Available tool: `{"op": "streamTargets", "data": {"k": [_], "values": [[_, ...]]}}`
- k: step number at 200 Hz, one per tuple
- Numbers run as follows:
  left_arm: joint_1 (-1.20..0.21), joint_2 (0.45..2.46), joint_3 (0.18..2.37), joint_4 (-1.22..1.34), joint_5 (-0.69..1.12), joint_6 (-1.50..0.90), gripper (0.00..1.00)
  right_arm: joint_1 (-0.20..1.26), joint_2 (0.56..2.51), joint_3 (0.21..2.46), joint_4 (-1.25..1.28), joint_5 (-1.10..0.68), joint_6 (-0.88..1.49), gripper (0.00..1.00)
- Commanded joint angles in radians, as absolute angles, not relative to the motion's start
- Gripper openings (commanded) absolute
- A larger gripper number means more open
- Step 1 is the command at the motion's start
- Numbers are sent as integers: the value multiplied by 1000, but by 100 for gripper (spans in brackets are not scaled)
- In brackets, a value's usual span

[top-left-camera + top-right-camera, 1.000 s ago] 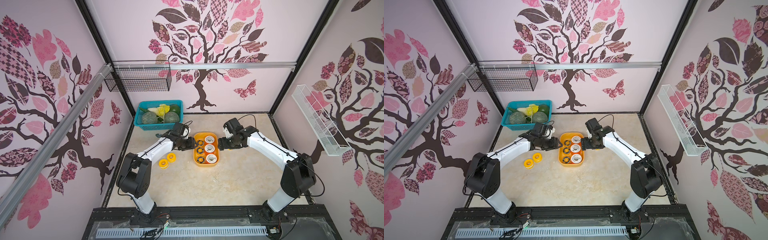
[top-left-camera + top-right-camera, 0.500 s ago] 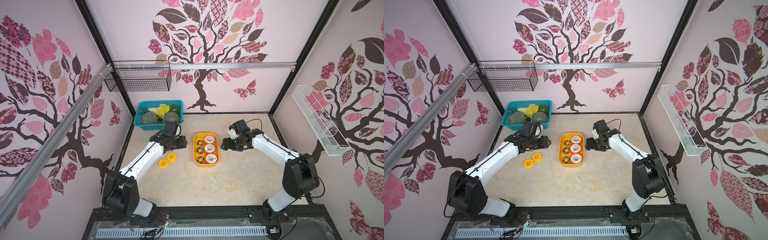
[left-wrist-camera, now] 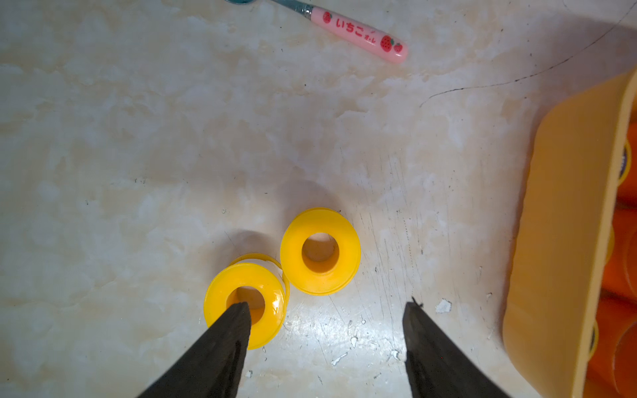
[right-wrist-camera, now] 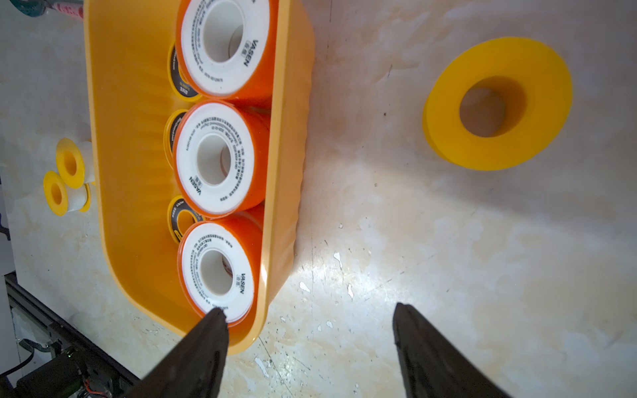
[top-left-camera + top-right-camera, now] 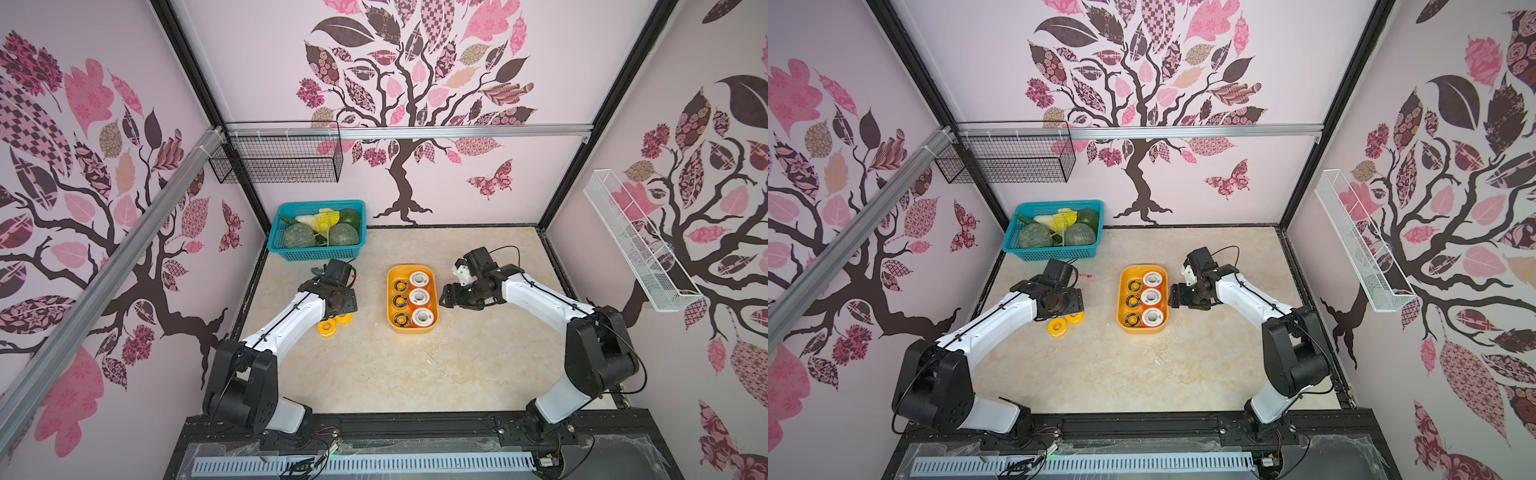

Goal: Put the sealing tape into the storage box
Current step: Pick up the sealing tape at the center of the board.

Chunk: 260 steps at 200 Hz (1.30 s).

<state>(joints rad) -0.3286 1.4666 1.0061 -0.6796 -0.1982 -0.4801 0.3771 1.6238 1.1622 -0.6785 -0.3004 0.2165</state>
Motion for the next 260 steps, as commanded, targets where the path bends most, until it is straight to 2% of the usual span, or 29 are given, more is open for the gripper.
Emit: {"op": "streamTargets", "data": {"k": [1,41,85,260], "values": [[-327,1508,1016,-656,-243,-503,80,376,1626,1163,-654,-325,210,80],[-328,1565,1013,-615,-194,-480,89,377,1629,1158,-648,-331,214,80],[-328,1630,1026,-594,-189,-463,90,377,1632,1156,-647,-333,216,80],[-327,1732,1065,-594,-210,-461,78,377,1641,1176,-673,-336,204,80]]}}
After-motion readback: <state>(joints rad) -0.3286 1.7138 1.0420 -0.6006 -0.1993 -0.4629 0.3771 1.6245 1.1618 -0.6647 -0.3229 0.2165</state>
